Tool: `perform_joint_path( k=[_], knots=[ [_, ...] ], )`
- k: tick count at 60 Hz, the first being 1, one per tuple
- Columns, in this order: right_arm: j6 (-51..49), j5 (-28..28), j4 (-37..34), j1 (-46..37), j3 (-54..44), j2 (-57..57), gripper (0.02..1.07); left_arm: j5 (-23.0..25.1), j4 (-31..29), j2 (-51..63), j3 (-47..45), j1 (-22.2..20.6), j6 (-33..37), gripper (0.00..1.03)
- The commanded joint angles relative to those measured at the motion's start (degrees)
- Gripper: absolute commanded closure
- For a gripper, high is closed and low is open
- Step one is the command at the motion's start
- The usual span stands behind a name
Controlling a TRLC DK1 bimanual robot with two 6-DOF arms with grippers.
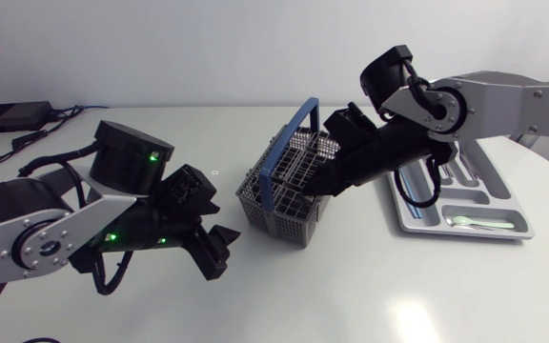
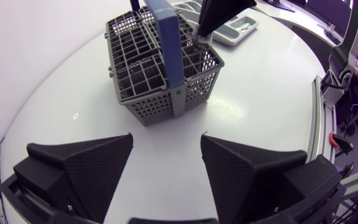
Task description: Unload the cutlery basket into the drawer organizer.
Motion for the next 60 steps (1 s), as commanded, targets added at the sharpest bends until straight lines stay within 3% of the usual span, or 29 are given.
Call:
perform_joint_path(
  k=[1,8,23,60],
  knots=[
    [-2.1,1.8,1.0,-1.0,-1.6,-0.4,1.01,-0.3,0.2,0.8,1.1,-0.6,-0.4,0.12],
    [-3.3,1.0,1.0,-3.0,-2.0,-1.0,1.01,-0.8,-0.1,1.1,1.5,-1.2,-0.6,0.11],
    [-4.1,-13.2,2.6,-9.9,-4.1,-1.1,1.01,-1.0,-0.3,1.8,2.1,-2.1,-0.8,0.08],
    [1.4,-23.3,-0.3,-12.2,0.2,-7.4,1.01,-3.0,-0.5,4.8,4.5,-5.0,-2.1,0.07]
  ],
)
